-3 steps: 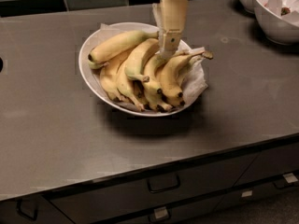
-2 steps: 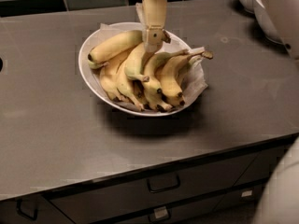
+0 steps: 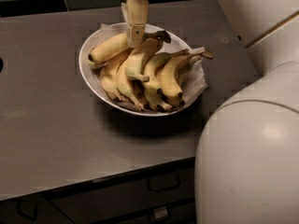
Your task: Pick banana from white bowl
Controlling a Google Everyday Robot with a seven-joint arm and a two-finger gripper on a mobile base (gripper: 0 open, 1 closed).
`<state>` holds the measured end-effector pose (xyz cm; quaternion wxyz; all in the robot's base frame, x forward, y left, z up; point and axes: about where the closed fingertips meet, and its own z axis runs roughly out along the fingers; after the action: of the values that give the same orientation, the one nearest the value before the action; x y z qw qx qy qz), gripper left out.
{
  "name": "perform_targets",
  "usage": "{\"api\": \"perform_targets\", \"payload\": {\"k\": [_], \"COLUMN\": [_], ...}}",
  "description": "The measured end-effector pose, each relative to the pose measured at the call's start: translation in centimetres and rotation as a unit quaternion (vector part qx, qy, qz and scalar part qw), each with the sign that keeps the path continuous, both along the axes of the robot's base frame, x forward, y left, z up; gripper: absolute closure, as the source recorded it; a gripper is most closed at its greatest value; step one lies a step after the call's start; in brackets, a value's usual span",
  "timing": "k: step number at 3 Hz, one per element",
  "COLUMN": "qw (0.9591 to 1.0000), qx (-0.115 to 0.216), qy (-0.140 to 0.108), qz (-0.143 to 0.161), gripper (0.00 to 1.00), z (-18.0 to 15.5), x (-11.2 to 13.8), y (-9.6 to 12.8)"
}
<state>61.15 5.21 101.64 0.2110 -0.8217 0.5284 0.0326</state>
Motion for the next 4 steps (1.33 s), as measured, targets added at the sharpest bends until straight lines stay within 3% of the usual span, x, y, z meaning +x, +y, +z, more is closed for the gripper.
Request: {"api": "perform_targets", "payload": {"k": [3,4], "qw": [0.9982,0.9986], "qx": [-0.003,-0.005], "qy": [-0.009,-0.003], "qz": [-0.058,-0.052], "gripper": [0.15,0.17], "z": [3.6,3.2], "x": [-2.5,-2.4], "y": [-3.0,-2.6]}}
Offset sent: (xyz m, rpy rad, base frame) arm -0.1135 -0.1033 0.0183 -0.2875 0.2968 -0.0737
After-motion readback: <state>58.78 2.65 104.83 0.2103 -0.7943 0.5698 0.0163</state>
